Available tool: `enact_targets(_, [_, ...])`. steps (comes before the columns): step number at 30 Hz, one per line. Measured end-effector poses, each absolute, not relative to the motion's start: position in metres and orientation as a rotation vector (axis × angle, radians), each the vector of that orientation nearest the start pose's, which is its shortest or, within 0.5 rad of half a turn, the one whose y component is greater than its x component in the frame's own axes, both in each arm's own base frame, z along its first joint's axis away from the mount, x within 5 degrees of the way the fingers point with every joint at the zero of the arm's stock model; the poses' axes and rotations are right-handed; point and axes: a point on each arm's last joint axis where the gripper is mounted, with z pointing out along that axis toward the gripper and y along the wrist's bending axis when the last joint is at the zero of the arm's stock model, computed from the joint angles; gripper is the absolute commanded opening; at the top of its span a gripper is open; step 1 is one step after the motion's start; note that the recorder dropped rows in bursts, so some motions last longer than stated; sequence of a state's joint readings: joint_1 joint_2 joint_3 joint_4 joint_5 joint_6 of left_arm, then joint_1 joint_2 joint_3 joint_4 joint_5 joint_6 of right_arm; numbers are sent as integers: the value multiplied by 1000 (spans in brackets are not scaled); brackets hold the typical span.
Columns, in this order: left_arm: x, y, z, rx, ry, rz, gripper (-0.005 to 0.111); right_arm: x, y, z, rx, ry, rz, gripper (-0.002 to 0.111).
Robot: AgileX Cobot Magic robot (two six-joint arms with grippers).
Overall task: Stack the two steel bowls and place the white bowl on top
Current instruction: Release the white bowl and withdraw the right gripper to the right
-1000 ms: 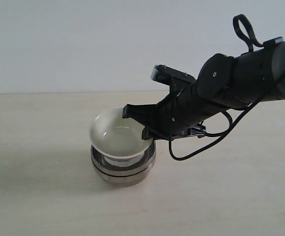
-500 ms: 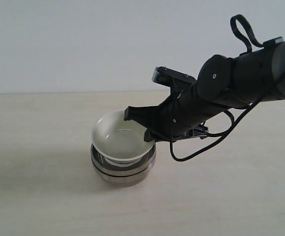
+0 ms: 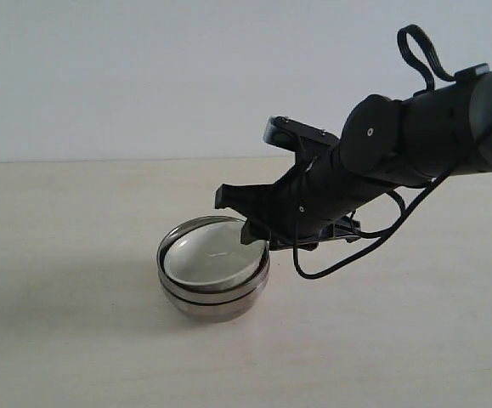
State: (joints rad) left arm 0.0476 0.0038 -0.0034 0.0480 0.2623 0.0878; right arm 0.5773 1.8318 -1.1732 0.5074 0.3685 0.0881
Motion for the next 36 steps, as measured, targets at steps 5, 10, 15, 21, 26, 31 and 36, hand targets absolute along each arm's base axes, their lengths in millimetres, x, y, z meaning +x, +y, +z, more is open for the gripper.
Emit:
enact_targets(5, [55, 4, 190, 67, 1747, 144, 4, 318, 226, 199, -113, 2569, 675, 58])
enact_targets(10, [55, 4, 190, 67, 1747, 144, 4, 317, 224, 205, -171, 2540, 649, 58])
enact_targets(15, [55, 4, 190, 67, 1747, 144, 4, 316, 207, 238, -173, 2439, 637, 6])
enact_targets(21, [55, 4, 190, 67, 1747, 144, 4, 278, 176, 251, -105, 2231, 617, 0])
enact_targets(26, [55, 4, 190, 67, 1747, 144, 4, 224, 160, 252, -136, 2013, 638, 0])
enact_targets(31, [55, 4, 190, 67, 1747, 144, 4, 173, 146, 252, -174, 1812, 716, 0])
enact_targets(36, [55, 4, 190, 67, 1747, 144, 4, 153, 133, 252, -166, 1771, 759, 0])
